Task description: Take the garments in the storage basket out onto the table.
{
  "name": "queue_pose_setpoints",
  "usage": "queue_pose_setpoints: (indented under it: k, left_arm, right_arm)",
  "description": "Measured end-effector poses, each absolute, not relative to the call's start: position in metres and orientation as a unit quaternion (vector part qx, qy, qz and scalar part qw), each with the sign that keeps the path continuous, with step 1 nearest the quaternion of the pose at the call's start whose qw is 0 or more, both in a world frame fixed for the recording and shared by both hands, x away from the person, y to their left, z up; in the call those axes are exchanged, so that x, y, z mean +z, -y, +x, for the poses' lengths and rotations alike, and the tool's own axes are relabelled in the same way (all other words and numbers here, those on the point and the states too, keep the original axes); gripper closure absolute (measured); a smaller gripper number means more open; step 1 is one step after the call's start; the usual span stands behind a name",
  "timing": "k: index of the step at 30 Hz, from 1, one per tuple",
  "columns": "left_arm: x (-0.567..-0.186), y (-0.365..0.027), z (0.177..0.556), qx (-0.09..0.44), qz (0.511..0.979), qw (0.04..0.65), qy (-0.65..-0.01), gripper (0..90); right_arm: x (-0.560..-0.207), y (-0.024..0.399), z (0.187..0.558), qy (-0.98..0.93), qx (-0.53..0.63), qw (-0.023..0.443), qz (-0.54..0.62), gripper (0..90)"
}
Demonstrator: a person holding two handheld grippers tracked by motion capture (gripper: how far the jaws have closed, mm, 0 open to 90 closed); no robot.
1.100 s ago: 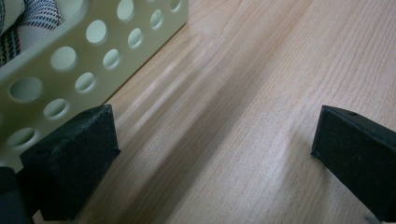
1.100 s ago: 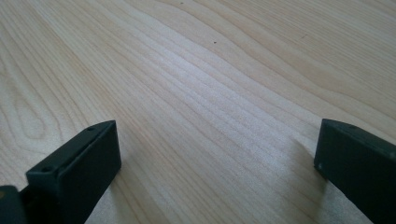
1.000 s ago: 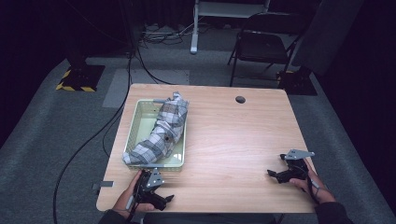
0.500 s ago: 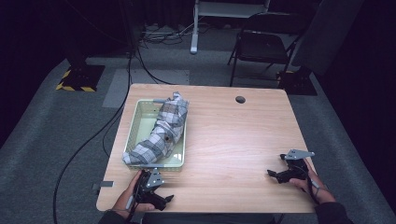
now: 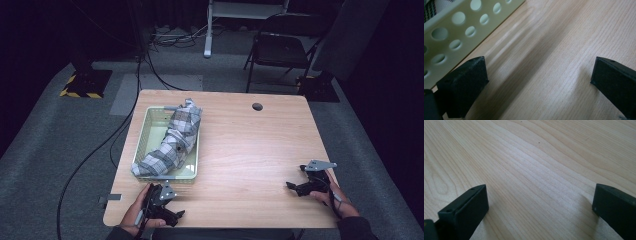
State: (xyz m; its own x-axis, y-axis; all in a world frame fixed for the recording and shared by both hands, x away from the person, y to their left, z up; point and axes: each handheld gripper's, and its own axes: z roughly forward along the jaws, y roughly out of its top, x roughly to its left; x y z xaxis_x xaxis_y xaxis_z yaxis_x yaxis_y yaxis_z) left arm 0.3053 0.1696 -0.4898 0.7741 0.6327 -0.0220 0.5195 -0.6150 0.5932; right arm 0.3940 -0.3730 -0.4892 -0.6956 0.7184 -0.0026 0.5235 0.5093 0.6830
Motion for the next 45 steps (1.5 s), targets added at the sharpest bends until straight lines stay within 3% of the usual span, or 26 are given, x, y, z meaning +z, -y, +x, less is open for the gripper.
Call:
queue_pose_setpoints:
  k: [8,29,45]
  left_arm:
    - [-0.483,-0.162,0.298,0.125,0.899,0.266,-0.324,2.6]
    - [-0.46,-0.153,0.288,0.134,0.906,0.258,-0.306,4.0]
    - [-0.435,-0.144,0.281,0.144,0.9,0.287,-0.296,4.8]
  right_arm:
    - [-0.489,0.373,0.394,-0.857,0.338,0.145,0.362,0.5]
    - [-0.489,0.373,0.394,-0.857,0.338,0.144,0.362,0.5]
    - [-0.489,0.373,0.394,-0.857,0.338,0.144,0.362,0.5]
